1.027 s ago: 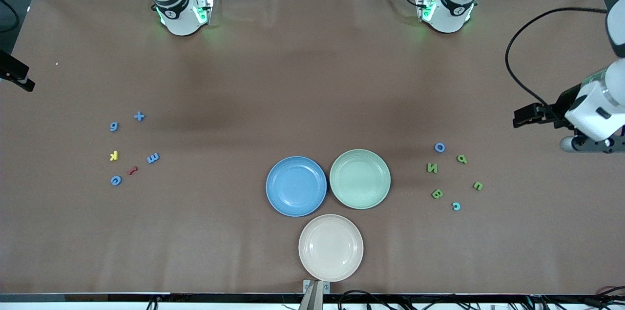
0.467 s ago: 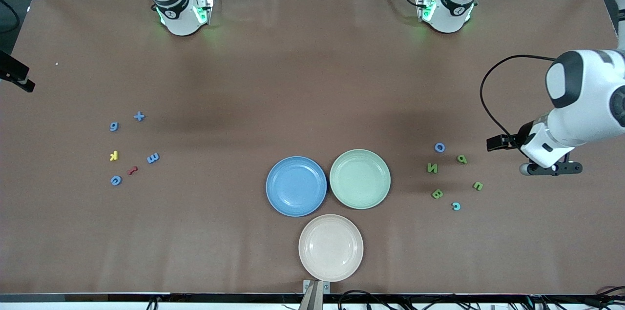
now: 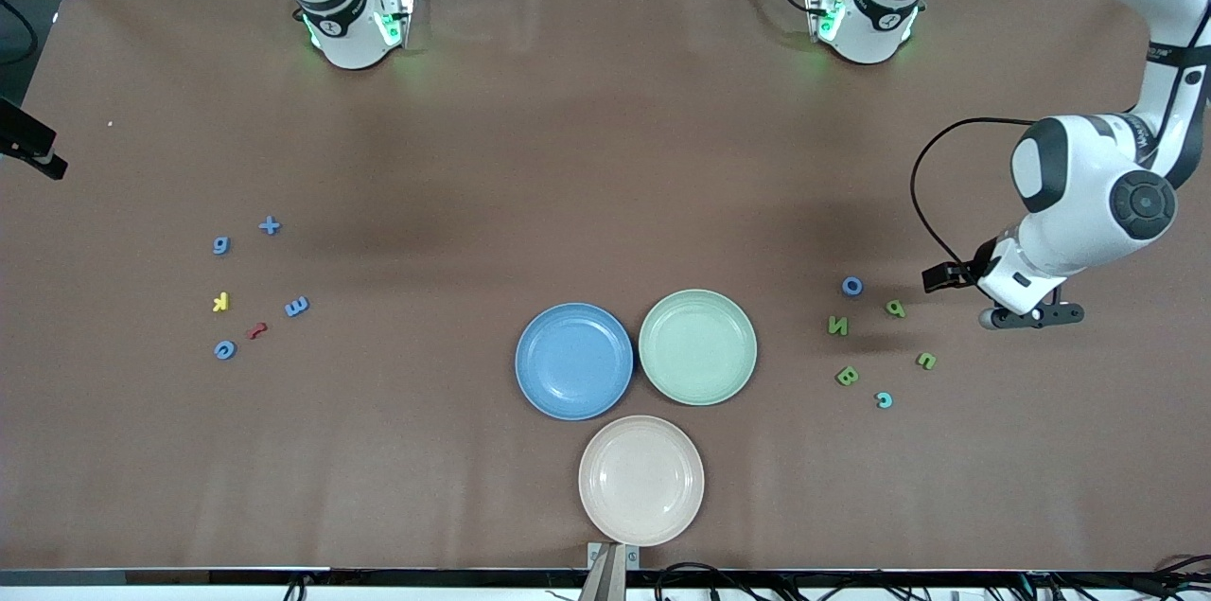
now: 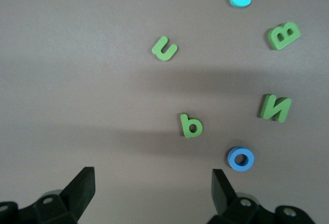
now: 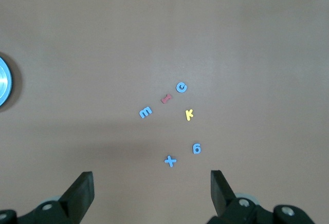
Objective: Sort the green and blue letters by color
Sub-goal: 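Move the left gripper from rest over the green letters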
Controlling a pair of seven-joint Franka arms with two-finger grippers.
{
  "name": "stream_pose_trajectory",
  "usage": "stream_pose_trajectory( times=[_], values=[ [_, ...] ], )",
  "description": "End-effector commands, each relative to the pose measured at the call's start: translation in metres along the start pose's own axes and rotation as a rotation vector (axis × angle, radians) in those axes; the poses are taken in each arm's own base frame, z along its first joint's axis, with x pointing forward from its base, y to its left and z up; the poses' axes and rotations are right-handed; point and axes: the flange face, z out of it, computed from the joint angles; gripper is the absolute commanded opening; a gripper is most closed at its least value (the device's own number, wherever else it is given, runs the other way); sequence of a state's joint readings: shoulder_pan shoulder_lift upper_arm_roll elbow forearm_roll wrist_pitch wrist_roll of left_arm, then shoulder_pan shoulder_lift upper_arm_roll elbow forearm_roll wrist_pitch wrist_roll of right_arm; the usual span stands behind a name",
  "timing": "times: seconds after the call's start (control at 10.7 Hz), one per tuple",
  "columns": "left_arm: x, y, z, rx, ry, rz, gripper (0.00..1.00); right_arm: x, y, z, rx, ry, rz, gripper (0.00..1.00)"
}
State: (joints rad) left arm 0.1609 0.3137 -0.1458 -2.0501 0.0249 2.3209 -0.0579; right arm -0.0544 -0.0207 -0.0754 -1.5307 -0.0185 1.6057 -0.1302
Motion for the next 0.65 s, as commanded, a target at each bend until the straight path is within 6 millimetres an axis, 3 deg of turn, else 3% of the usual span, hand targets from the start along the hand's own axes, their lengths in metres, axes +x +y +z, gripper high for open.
stream_pose_trajectory(
  times=[0.0, 0.37, 0.56],
  values=[
    [-0.005, 0.010, 0.032, 0.011, 0.000, 0.034, 1.00, 0.000, 0.001, -0.001, -0.001, 0.012, -0.006, 1.00],
    [-0.005, 0.011, 0.060, 0.037, 0.017, 0.038, 1.00, 0.003, 0.000, 0.006, -0.001, 0.004, -0.008, 1.00],
    [-0.006, 0.017, 0.068, 0.046, 0.008, 0.036, 1.00, 0.008, 0.002, 0.040, -0.001, -0.004, -0.006, 1.00]
  ],
)
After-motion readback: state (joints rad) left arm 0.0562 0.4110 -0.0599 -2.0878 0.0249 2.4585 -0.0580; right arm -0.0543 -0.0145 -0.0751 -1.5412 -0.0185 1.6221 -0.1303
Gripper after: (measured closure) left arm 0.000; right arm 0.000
